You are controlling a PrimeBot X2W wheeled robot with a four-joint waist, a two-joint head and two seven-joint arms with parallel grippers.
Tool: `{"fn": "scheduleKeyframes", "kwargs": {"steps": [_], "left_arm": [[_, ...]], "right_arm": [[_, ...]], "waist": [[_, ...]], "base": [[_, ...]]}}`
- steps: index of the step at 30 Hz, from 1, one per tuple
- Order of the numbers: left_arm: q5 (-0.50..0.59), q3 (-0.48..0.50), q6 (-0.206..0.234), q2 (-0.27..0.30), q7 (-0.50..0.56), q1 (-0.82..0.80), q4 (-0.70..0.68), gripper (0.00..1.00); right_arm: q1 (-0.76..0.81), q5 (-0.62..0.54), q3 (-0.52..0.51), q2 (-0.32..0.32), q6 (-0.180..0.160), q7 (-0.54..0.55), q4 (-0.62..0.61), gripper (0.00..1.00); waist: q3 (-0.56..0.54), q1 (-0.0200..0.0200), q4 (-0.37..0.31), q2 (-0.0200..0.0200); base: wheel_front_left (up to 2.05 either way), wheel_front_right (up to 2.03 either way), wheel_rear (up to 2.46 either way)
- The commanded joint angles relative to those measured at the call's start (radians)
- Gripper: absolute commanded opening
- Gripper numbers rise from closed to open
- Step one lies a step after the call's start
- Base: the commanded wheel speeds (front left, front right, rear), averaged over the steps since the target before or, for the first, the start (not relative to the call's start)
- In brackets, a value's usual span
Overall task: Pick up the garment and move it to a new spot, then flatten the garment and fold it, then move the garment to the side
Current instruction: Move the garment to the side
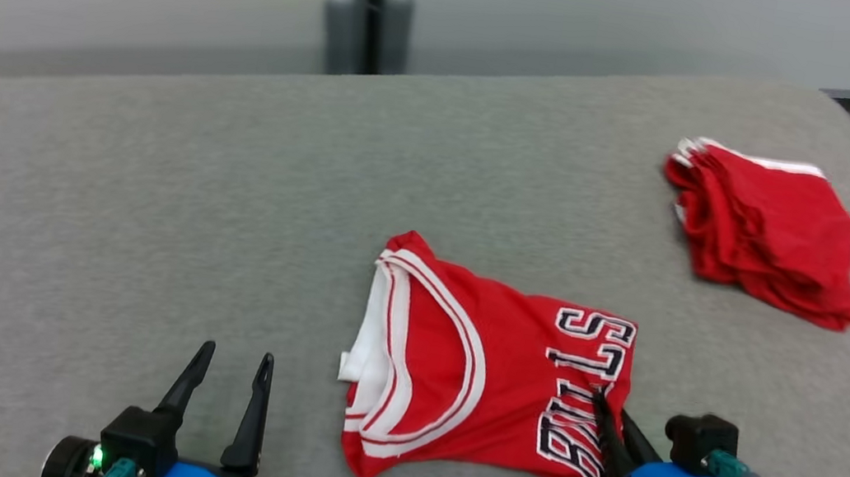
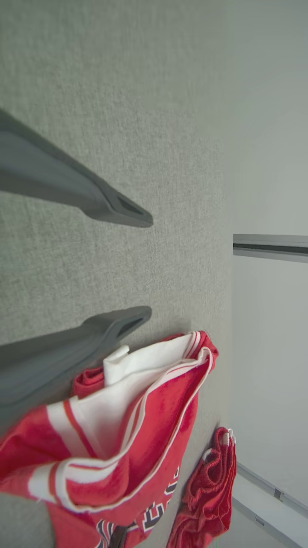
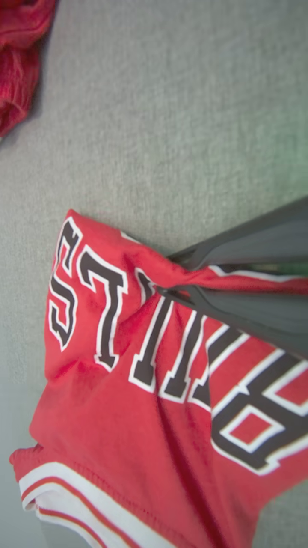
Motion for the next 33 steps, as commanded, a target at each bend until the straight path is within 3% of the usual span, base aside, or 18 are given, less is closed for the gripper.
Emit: {"fn": "scheduleKeyframes", "kwargs": {"steps": [1, 8, 14, 21, 27, 33], "left_arm": [[0.009, -0.004, -0.007, 0.0, 0.0, -0.013, -0.003, 1.0], [0.031, 0.002, -0.007, 0.001, 0.0, -0.019, -0.005, 1.0], [0.037, -0.019, -0.007, 0.012, 0.0, -0.037, -0.008, 1.0], [0.02, -0.025, -0.007, 0.029, 0.0, -0.05, 0.001, 1.0], [0.023, -0.025, -0.007, 0.051, 0.0, -0.058, 0.008, 1.0], [0.025, -0.023, -0.007, 0.061, 0.0, -0.074, 0.012, 1.0]], "right_arm": [[0.04, -0.001, -0.021, -0.014, -0.003, 0.003, -0.002, 0.0], [0.065, -0.017, -0.055, -0.011, -0.003, 0.002, -0.052, 0.0], [0.064, -0.008, -0.079, -0.01, -0.003, 0.002, -0.094, 0.0], [-0.045, -0.051, -0.098, -0.009, -0.002, 0.001, -0.155, 0.0], [-0.248, -0.122, -0.085, -0.009, -0.002, 0.001, -0.149, 0.0], [-0.447, -0.253, -0.222, -0.03, -0.002, 0.001, -0.04, 0.0]], "waist": [[-0.029, 0.0, -0.066, 0.0], [-0.006, 0.0, -0.196, 0.0], [0.018, 0.0, -0.241, 0.0], [0.054, 0.0, -0.232, 0.0], [0.088, 0.0, -0.199, 0.0], [0.116, 0.0, -0.149, 0.0]], "base": [[0.0, 0.0, 0.0], [0.0, 0.0, 0.0], [0.0, 0.0, 0.0], [0.0, 0.0, 0.0], [0.0, 0.0, 0.0], [0.0, 0.0, 0.0]]}}
